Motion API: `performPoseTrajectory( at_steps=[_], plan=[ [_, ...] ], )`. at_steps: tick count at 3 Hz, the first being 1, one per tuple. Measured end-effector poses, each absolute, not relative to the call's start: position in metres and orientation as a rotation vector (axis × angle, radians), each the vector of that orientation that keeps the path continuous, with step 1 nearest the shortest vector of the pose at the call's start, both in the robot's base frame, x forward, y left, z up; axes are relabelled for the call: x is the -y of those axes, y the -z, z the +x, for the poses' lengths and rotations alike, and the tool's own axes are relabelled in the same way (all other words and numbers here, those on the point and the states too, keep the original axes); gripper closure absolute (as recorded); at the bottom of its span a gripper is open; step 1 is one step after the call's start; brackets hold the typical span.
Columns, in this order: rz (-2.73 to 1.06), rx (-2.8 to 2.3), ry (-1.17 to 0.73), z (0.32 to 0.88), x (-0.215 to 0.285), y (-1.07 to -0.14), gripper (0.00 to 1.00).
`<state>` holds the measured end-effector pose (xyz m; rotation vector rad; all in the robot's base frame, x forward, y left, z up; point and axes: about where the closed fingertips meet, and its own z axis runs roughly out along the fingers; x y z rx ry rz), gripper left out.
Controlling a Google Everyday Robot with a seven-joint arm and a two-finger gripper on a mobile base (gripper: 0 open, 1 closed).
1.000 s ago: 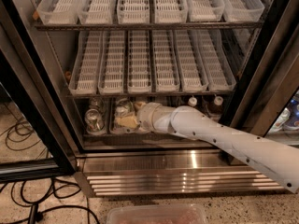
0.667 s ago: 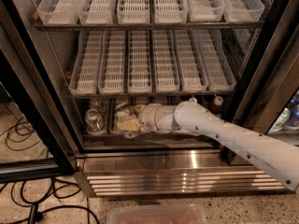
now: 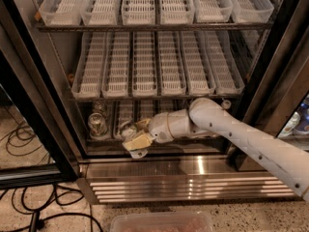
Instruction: Pick 7up can from bottom shelf of fridge
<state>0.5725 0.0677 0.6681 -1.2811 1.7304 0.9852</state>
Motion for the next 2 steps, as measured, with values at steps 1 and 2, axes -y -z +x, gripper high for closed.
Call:
performPoseTrajectory(
  at_steps=[1,2],
  plan=[
    [-1.39,-1.669,-1.115,0.545,-0.0687,-0.6684,1.0],
    [-1.395,-1.669,-1.119,0.5434,-0.069,-0.668,1.0]
  ],
)
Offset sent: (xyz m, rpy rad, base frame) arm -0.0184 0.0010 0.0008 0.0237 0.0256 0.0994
